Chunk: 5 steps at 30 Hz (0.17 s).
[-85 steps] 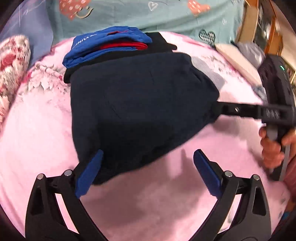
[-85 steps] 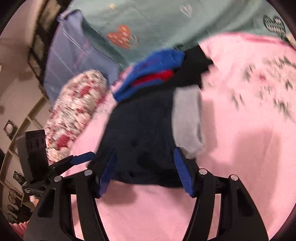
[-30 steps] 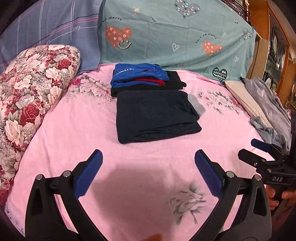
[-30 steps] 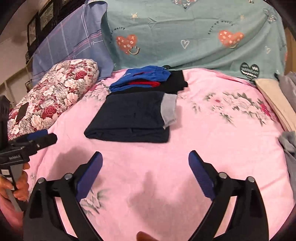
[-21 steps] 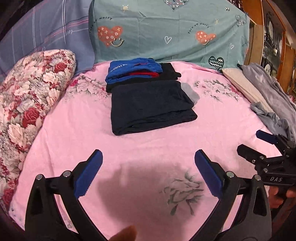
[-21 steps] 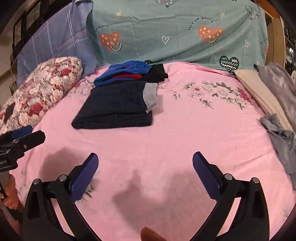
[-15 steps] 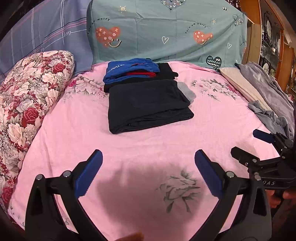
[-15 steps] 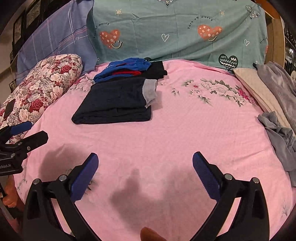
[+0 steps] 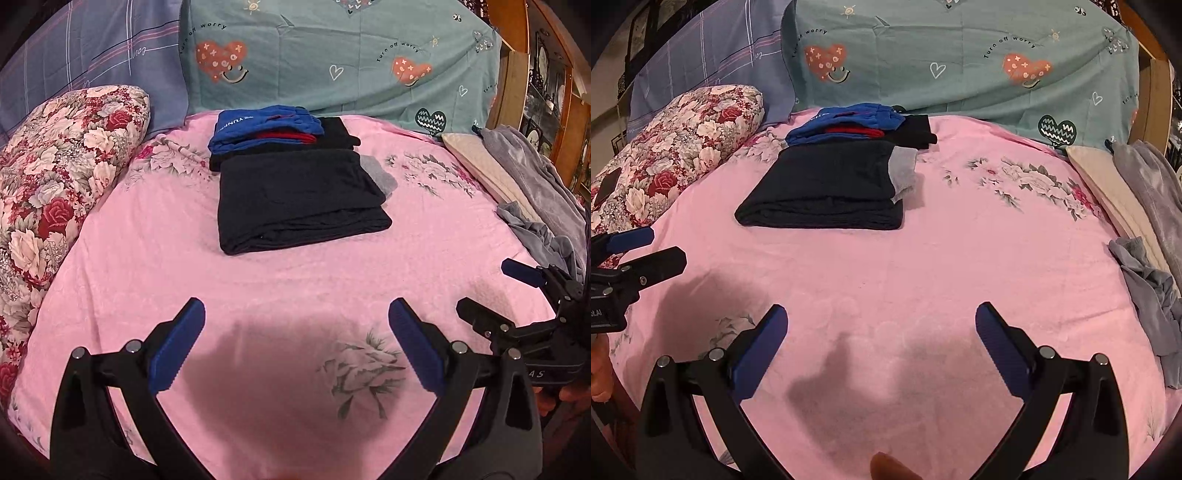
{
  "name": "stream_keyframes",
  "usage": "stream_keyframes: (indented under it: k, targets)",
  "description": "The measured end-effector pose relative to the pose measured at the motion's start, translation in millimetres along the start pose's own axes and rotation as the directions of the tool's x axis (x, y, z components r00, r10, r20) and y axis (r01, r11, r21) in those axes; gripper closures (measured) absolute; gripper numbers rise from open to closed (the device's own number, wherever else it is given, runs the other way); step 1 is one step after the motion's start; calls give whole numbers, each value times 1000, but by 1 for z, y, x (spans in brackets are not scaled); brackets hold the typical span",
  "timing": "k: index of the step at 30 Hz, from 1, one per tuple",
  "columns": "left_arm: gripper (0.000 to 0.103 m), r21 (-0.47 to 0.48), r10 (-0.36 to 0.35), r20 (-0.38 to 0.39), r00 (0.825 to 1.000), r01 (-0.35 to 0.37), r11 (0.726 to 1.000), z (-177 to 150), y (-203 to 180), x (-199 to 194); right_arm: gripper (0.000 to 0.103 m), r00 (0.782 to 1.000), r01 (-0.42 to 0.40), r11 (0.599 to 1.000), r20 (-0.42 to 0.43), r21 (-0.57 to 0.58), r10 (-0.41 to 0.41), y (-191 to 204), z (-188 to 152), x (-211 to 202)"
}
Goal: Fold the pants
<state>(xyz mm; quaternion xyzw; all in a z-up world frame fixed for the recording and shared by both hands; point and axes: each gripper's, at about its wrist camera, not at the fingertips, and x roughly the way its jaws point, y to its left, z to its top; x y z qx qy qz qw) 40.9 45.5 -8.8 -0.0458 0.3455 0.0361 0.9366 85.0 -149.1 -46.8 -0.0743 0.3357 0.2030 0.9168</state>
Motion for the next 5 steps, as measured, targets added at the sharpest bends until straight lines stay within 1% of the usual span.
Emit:
stream_keyframes:
  k: [5]
  targets:
    - [2,-6,-7,-11,1000,7,1000,-1,2,4,1,1000,-4,1000,-4,-7,4,3,0,0]
